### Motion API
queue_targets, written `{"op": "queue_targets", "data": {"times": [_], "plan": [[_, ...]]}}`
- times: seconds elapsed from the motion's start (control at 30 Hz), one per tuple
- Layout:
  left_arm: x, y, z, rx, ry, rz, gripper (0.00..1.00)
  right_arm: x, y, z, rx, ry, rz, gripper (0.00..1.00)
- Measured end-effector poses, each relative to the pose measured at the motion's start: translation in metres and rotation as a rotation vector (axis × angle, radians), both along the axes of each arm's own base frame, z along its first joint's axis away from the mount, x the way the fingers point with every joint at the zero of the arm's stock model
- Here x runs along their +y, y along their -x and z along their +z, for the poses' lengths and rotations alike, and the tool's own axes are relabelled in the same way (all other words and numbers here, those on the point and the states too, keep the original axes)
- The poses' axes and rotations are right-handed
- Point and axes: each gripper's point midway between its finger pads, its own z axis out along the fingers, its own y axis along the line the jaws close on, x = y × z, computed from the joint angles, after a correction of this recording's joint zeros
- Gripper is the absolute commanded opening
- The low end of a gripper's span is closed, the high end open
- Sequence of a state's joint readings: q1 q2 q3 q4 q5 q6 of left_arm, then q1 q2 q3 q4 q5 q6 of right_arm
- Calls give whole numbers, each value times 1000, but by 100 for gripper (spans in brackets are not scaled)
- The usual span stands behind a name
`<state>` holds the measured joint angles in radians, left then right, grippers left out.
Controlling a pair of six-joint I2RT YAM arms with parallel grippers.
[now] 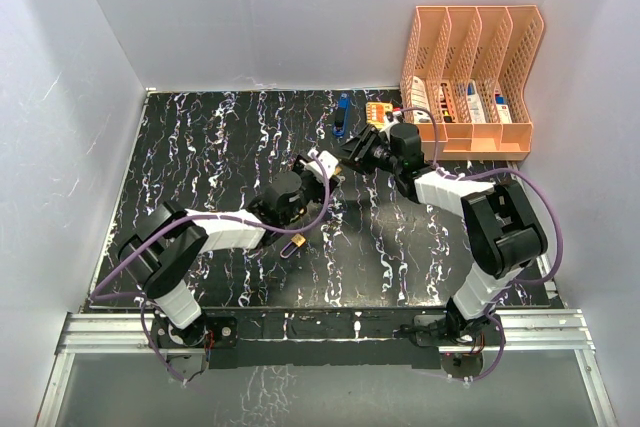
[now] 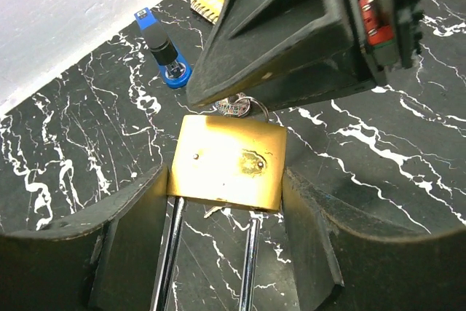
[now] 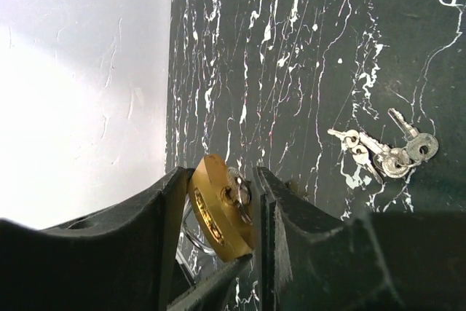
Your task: Unlock with the key
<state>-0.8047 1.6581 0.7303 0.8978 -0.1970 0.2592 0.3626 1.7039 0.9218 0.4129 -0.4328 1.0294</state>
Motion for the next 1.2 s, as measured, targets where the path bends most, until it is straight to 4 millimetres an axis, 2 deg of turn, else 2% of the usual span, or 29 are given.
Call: {"op": "queue_targets", "data": {"times": [0.17, 0.5, 0.7, 0.8, 1.0, 1.2], "plan": [[8, -6, -3, 37, 47, 23, 0, -13, 1, 1, -2, 1, -4, 43], [40, -30, -7, 112, 150, 131, 0, -37, 1, -12, 24, 39, -38, 45], [58, -42, -9, 159, 228, 188, 0, -39, 4, -21, 23, 81, -24, 56], [62, -48, -11, 185, 267, 215, 0, -38, 8, -28, 25, 112, -4, 63], [60, -59, -18, 242, 343, 251, 0, -21, 15, -52, 43, 171, 62, 64], [62, -62, -29, 294, 399, 283, 0, -1, 18, -65, 50, 215, 107, 65]]}}
